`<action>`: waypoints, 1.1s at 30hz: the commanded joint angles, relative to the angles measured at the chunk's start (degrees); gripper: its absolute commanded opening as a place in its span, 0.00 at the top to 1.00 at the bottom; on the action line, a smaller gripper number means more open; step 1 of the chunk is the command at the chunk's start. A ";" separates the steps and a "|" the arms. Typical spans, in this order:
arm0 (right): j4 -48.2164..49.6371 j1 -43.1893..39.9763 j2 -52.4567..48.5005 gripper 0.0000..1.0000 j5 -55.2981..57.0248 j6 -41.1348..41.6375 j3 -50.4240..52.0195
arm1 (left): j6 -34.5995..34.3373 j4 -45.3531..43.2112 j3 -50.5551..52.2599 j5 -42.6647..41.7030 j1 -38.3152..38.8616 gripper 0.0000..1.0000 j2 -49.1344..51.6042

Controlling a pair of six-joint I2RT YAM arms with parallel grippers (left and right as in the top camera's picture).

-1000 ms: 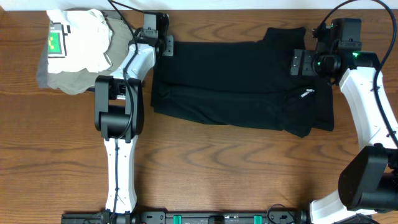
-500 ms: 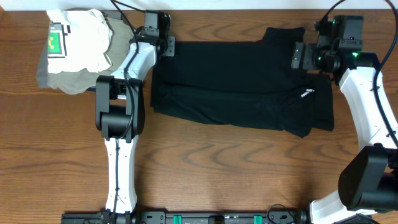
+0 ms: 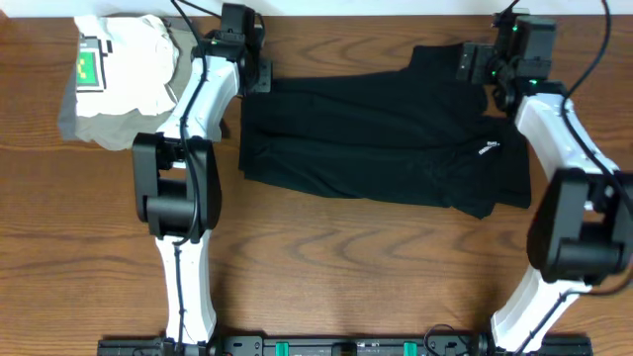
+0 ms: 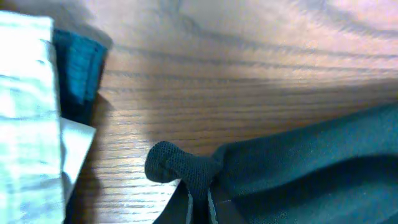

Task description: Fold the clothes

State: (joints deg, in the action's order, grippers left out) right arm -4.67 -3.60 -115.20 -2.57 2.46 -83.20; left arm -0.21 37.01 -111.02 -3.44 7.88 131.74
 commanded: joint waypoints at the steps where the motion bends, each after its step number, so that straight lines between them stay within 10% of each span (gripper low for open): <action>1: 3.98 0.04 -3.69 0.07 1.07 2.05 -0.37 | -0.74 0.31 0.26 0.90 -0.42 0.94 -0.92; 18: 20.87 -0.15 -18.78 0.22 0.61 5.64 -0.42 | -1.01 3.06 0.26 0.92 -0.20 0.94 -0.92; 26: 21.62 -0.13 -18.99 0.79 0.61 5.86 -1.14 | -1.16 3.06 0.26 0.92 -0.20 0.94 -0.92; 33: 21.18 -0.24 -18.99 0.95 0.63 5.84 -1.14 | -1.16 3.08 0.26 0.92 -0.20 0.94 -0.92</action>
State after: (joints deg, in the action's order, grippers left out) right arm 16.56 -3.62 -133.47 -2.35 8.03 -83.24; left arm -0.45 39.90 -111.00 -3.42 7.88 131.46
